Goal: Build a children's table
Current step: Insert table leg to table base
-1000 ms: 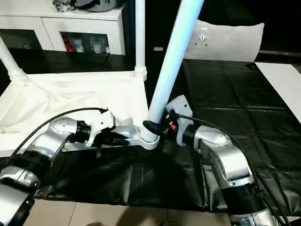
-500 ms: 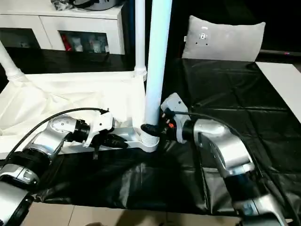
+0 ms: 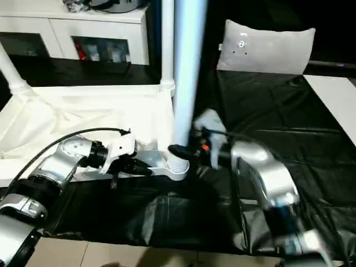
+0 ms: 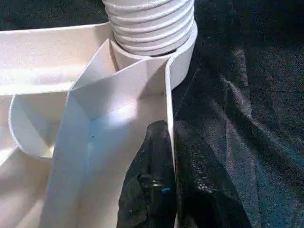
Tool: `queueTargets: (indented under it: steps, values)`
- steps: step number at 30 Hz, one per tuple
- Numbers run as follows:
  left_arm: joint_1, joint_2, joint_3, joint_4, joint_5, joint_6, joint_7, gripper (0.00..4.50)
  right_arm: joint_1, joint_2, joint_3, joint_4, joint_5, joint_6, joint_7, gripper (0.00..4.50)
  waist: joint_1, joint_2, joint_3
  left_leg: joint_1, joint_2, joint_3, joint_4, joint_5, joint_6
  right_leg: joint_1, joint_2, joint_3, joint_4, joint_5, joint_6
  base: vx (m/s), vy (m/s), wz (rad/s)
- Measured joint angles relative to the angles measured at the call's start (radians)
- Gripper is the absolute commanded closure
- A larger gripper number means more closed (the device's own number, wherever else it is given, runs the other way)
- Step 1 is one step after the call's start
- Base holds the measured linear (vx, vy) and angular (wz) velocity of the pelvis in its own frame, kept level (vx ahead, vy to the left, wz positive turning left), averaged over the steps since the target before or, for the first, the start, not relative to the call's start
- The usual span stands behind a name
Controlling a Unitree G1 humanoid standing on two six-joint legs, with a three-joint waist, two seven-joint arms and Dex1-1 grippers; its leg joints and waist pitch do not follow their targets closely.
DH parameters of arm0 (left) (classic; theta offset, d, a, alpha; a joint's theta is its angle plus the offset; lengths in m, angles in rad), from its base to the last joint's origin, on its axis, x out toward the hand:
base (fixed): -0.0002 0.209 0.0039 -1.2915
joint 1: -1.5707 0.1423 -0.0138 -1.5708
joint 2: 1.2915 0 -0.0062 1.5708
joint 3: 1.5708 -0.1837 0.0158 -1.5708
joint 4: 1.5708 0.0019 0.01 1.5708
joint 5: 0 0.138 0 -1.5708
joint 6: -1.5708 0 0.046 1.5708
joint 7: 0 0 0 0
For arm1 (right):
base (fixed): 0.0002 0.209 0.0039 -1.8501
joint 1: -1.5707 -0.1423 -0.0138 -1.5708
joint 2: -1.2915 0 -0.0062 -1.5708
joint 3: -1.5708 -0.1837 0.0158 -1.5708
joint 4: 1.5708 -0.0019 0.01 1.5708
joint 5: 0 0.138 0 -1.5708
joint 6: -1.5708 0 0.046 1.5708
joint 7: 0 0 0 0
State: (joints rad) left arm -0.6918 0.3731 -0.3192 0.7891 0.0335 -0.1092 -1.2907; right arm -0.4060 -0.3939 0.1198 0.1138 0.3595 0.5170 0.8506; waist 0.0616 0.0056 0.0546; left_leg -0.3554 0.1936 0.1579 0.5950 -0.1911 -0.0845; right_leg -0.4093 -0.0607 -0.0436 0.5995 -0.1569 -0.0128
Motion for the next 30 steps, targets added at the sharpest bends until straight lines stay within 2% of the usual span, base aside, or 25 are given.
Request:
queueTargets:
  steps: [5, 8, 12, 15, 23, 26, 30]
  values:
    - [0.003, -0.003, 0.002, 0.000, -0.001, 0.000, -0.001, 4.50, 0.061, 0.011, -0.028, -0.029, 0.007, -0.031, -0.016, 2.64, 0.002, 0.000, 0.000, 0.001, 0.000, 0.000, 0.000, 0.000, 0.000, 0.001, 0.000, 0.000, 0.000, 0.000, 0.000, 0.000, 0.000, 0.00]
    - [0.007, -0.005, 0.002, 0.000, -0.001, -0.001, -0.006, 4.50, 0.082, -0.007, -0.014, -0.058, 0.000, -0.051, -0.017, 2.64, 0.002, 0.008, -0.001, 0.001, -0.001, -0.001, -0.001, 0.000, 0.000, 0.002, 0.000, 0.000, -0.003, 0.000, 0.000, 0.000, 0.000, 0.00]
    - [0.010, -0.005, 0.001, -0.001, -0.001, -0.002, -0.007, 4.50, 0.075, -0.049, 0.046, -0.092, -0.055, -0.086, -0.006, 2.64, 0.002, 0.008, -0.001, 0.005, 0.000, -0.001, -0.003, 0.000, 0.000, 0.005, 0.000, -0.001, -0.004, -0.003, 0.006, 0.000, 0.000, 0.00]
    - [0.013, -0.002, 0.001, -0.009, 0.000, -0.002, -0.007, 4.50, 0.067, -0.054, 0.057, -0.093, -0.074, -0.091, 0.008, 2.64, 0.001, 0.008, -0.001, 0.005, 0.000, -0.002, -0.004, 0.000, 0.000, 0.006, 0.000, 0.000, -0.004, -0.004, 0.006, 0.000, 0.000, 0.00]
    - [0.014, -0.003, 0.001, -0.010, 0.000, -0.002, -0.007, 4.50, 0.061, -0.055, 0.067, -0.094, -0.083, -0.091, 0.010, 2.64, 0.001, 0.008, -0.001, 0.005, -0.001, -0.002, -0.004, 0.000, 0.000, 0.006, 0.000, 0.000, -0.005, -0.002, 0.002, 0.000, 0.000, 0.00]
    - [0.034, 0.021, -0.007, -0.059, -0.001, 0.016, -0.047, 4.50, 0.030, -0.059, 0.102, -0.060, -0.086, -0.092, 0.076, 2.64, -0.002, 0.008, -0.001, 0.005, 0.000, -0.003, -0.005, 0.000, 0.000, 0.006, 0.000, 0.000, -0.005, -0.001, 0.001, 0.000, 0.000, 0.00]
    - [0.026, 0.032, -0.020, -0.062, 0.000, 0.027, -0.097, 4.50, 0.009, -0.062, 0.126, -0.042, -0.086, -0.095, 0.134, 2.64, -0.003, 0.009, -0.001, 0.006, 0.000, -0.003, -0.006, 0.000, 0.000, 0.008, 0.001, 0.000, -0.005, -0.004, 0.006, 0.000, 0.000, 0.00]
